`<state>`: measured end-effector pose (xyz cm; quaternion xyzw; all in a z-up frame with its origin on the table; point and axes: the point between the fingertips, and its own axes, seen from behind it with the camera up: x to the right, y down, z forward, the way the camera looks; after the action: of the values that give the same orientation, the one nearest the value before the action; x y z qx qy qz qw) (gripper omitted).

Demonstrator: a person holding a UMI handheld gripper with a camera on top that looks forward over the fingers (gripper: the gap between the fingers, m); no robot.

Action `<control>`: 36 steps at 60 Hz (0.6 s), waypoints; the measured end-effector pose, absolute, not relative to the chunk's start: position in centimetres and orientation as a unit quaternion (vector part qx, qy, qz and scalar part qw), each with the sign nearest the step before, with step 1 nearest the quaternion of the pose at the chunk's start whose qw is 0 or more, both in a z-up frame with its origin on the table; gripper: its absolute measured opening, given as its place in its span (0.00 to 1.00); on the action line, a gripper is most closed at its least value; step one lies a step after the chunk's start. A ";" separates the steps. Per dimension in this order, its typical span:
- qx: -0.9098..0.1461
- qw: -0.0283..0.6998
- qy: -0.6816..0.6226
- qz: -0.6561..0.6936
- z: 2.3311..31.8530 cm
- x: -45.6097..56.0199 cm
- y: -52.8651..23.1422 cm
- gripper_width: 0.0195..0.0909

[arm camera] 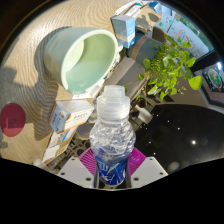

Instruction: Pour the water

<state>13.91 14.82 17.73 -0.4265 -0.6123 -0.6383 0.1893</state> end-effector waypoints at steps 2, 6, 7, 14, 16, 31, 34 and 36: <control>-0.423 0.192 -0.618 -0.635 17.5 13.5 14.8 0.23; -0.420 0.196 -0.622 -0.631 17.4 13.1 14.8 0.23; -0.423 0.199 -0.622 -0.629 17.4 13.0 14.8 0.23; -0.470 0.228 -0.596 -0.609 18.2 13.4 14.4 0.23; -0.494 0.244 -0.582 -0.598 18.6 13.5 14.3 0.23; -0.672 0.445 -0.415 -0.421 24.6 12.2 11.5 0.23; -0.704 0.474 -0.366 -0.381 25.5 12.8 10.7 0.24; -0.723 0.495 -0.333 -0.349 26.0 12.7 10.1 0.24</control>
<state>12.72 10.14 25.96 -0.7226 -0.3331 -0.3492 0.4950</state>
